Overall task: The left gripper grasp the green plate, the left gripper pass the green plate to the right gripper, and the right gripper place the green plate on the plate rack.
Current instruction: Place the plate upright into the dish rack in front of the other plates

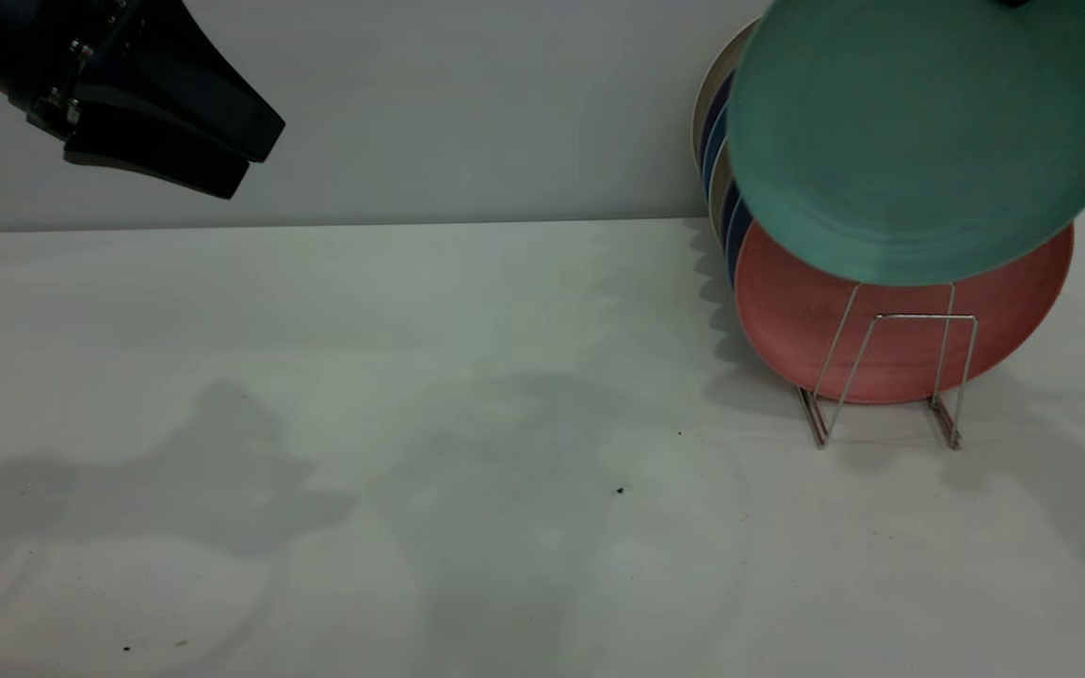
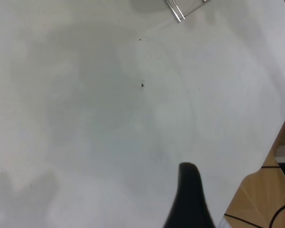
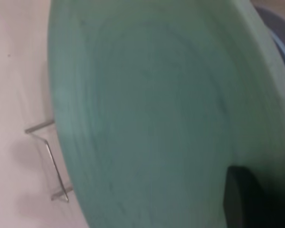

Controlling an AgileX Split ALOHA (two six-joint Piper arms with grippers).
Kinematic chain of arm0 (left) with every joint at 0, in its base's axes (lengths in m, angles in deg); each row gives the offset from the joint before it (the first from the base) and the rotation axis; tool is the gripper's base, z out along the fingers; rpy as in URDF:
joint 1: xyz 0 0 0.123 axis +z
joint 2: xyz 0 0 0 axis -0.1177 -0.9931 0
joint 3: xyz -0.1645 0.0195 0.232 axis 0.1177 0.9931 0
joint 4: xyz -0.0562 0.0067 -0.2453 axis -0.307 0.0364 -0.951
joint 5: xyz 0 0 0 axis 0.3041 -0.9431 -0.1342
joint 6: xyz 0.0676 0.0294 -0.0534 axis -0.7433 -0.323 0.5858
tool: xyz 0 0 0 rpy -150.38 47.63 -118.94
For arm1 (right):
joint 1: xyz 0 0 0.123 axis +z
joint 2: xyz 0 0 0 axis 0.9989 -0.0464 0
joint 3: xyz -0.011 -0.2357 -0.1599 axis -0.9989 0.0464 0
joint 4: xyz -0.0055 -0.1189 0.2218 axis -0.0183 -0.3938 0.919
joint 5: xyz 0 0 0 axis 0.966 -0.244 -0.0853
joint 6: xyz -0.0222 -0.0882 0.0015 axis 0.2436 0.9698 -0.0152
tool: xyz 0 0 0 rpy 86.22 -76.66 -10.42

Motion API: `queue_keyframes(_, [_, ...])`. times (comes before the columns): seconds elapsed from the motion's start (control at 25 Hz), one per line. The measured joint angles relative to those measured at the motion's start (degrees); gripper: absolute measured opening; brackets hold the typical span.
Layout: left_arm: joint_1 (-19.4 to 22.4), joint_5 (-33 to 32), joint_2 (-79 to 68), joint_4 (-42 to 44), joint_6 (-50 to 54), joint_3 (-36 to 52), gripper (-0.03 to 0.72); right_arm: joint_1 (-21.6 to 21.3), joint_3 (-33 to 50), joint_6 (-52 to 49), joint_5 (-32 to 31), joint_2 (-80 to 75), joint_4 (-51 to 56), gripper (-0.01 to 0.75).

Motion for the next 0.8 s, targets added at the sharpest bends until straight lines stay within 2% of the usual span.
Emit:
queue_keyframes(0.36, [0.0, 0.6, 0.0, 0.0, 0.1, 0.0, 0.593, -0.9, 0.2, 5.2, -0.6, -0.2, 3.9, 0.068])
queue_keyframes(0.8, [0.0, 0.8, 0.0, 0.0, 0.1, 0.0, 0.593, -0.9, 8.6, 15.5, 6.2, -0.2, 13.8, 0.068])
